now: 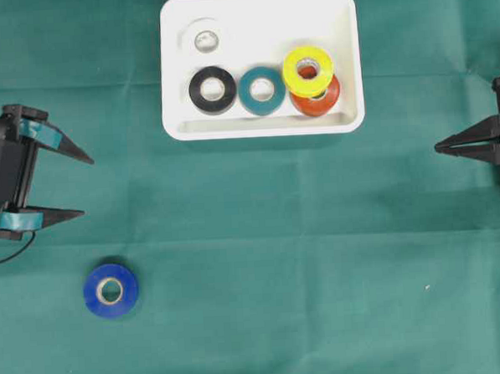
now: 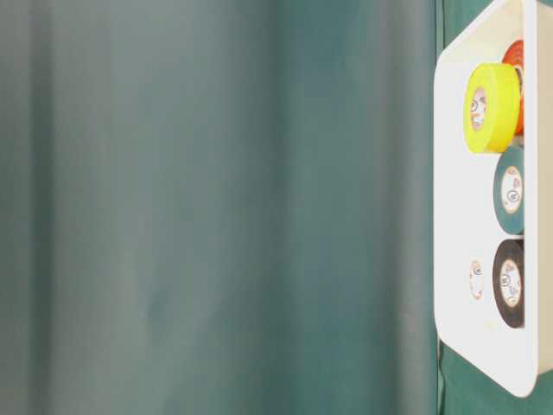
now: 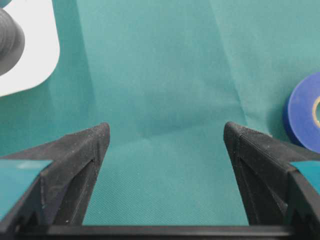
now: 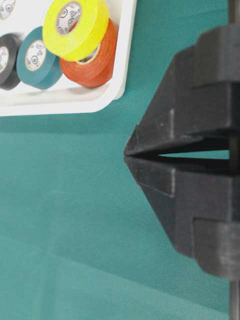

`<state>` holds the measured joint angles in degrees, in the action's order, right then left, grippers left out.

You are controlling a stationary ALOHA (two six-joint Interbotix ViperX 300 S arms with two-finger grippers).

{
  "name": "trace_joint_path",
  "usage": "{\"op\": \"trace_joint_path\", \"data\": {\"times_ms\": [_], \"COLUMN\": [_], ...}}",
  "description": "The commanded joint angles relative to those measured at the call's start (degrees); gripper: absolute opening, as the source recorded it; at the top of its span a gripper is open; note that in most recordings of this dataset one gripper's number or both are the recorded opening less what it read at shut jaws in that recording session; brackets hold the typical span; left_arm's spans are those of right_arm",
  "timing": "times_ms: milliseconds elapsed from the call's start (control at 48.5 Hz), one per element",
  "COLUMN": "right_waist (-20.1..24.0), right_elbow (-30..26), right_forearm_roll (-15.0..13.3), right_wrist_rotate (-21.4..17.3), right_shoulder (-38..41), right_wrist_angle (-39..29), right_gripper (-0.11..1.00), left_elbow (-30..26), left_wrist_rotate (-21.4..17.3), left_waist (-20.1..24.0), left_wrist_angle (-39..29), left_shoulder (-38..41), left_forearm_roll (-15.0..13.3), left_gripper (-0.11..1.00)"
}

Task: Put the tape into the white case with the left arm.
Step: 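Move the left gripper down toward the blue tape roll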

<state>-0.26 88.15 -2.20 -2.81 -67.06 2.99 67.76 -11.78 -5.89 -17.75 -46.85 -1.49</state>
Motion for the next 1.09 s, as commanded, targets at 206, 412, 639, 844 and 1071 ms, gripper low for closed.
{"op": "trace_joint_path", "data": {"times_ms": [206, 412, 639, 844, 1071], "right_waist": [0.0, -0.09, 0.0, 0.0, 0.0], "right_elbow": [-0.62, -0.53, -0.62, -0.62, -0.62], "right_forearm_roll": [-0.09, -0.18, -0.18, -0.26, -0.18], "right_wrist_rotate": [0.0, 0.0, 0.0, 0.0, 0.0], "right_shoulder": [0.44, 0.44, 0.44, 0.44, 0.44], "right_wrist_angle": [0.62, 0.62, 0.62, 0.62, 0.62], "right_gripper": [-0.09, -0.09, -0.09, -0.09, -0.09], "left_elbow": [-0.79, -0.88, -0.88, -0.97, -0.44], "left_wrist_rotate": [0.0, 0.18, 2.72, 7.12, 6.33], "left_waist": [-0.18, -0.79, -7.03, -10.81, -13.27], "left_wrist_angle": [0.26, 0.18, -2.2, -2.29, -2.46], "left_shoulder": [0.7, 1.76, 1.85, 1.85, 1.85], "left_forearm_roll": [-0.09, -0.09, -0.18, -0.18, 0.09], "left_gripper": [0.95, 0.95, 0.94, 0.91, 0.88]}}
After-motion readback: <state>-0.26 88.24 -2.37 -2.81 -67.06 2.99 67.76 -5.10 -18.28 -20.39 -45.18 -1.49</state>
